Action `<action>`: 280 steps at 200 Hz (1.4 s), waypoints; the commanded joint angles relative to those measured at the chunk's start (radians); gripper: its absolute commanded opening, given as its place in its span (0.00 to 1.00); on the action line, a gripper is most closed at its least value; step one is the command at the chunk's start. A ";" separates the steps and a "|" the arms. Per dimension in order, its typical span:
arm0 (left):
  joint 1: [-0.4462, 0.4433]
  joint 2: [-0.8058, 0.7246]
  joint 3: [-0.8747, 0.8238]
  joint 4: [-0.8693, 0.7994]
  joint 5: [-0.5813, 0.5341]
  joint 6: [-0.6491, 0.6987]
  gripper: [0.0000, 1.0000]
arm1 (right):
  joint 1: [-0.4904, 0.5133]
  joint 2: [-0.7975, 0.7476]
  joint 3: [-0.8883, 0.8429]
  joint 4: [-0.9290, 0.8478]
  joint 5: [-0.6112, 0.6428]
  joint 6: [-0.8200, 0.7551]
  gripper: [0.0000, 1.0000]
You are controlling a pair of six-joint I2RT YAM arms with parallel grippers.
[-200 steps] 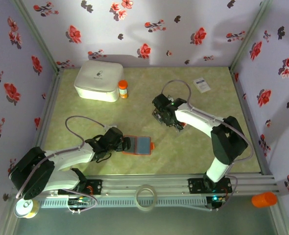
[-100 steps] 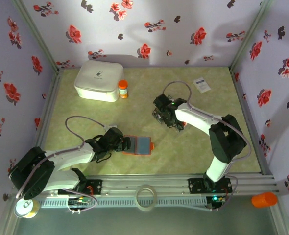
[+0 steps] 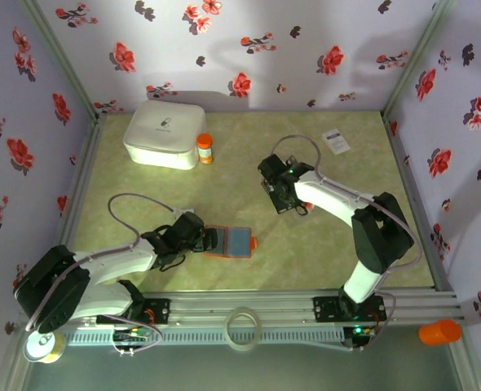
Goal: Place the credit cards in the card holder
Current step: Pick up the credit card from the storage box, then insert the credit card into the card slot.
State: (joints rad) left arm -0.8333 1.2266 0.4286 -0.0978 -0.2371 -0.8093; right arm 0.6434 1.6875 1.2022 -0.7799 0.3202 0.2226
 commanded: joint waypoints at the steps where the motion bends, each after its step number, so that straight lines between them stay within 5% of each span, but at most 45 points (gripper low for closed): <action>1: 0.000 0.000 -0.036 -0.052 -0.038 -0.017 1.00 | -0.005 -0.060 0.011 -0.023 -0.072 -0.034 0.00; 63: 0.000 -0.032 -0.042 -0.083 -0.050 -0.012 1.00 | 0.005 -0.207 0.013 0.029 -0.277 0.076 0.00; 116: -0.002 -0.032 -0.017 -0.135 -0.065 0.005 1.00 | 0.060 -0.373 -0.305 0.569 -0.554 0.453 0.00; 184: -0.017 0.000 0.044 -0.213 -0.095 0.028 1.00 | 0.239 -0.368 -0.580 1.045 -0.434 0.693 0.00; 280: -0.044 0.052 0.072 -0.224 -0.111 0.028 1.00 | 0.337 -0.265 -0.731 1.314 -0.323 0.770 0.00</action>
State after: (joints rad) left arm -0.8673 1.2633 0.4854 -0.2787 -0.3264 -0.7967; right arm 0.9592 1.3983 0.4976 0.4221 -0.0597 0.9546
